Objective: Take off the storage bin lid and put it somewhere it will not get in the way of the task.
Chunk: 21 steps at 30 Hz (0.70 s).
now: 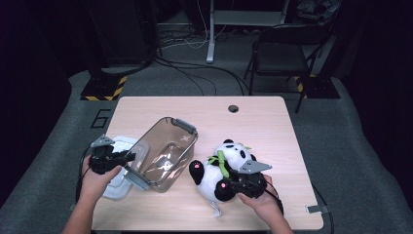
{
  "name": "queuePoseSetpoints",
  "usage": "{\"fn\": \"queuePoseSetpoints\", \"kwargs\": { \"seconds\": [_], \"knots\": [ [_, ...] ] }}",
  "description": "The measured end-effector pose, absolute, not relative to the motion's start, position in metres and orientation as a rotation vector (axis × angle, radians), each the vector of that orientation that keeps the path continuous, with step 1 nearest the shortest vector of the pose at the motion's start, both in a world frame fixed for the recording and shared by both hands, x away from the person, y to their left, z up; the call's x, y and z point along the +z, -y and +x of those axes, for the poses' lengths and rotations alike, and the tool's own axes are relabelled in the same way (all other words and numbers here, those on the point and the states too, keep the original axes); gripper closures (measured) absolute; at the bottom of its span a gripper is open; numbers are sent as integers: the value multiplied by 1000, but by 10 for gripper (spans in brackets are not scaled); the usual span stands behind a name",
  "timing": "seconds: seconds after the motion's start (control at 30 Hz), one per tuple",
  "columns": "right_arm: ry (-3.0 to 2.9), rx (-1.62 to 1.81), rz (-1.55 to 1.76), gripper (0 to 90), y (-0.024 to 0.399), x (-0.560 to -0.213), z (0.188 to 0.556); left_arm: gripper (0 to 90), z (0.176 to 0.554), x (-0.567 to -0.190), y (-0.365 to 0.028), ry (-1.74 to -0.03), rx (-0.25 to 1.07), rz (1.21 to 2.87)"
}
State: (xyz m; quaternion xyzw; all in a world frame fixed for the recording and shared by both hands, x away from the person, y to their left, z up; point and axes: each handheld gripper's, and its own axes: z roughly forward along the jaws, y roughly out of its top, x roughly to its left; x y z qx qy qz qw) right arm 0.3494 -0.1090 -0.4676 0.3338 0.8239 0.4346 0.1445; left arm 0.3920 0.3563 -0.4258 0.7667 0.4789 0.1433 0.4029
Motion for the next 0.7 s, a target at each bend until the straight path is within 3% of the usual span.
{"fn": "queuePoseSetpoints", "kwargs": {
  "seconds": [0.3,0.7],
  "knots": [
    [-2268,1283,1030,688,107,-462,342,704,392,-427,-355,-1197,358,1939],
    [-2131,1317,1048,696,116,-445,334,705,392,-427,-354,-1189,346,1937]
  ]
}}
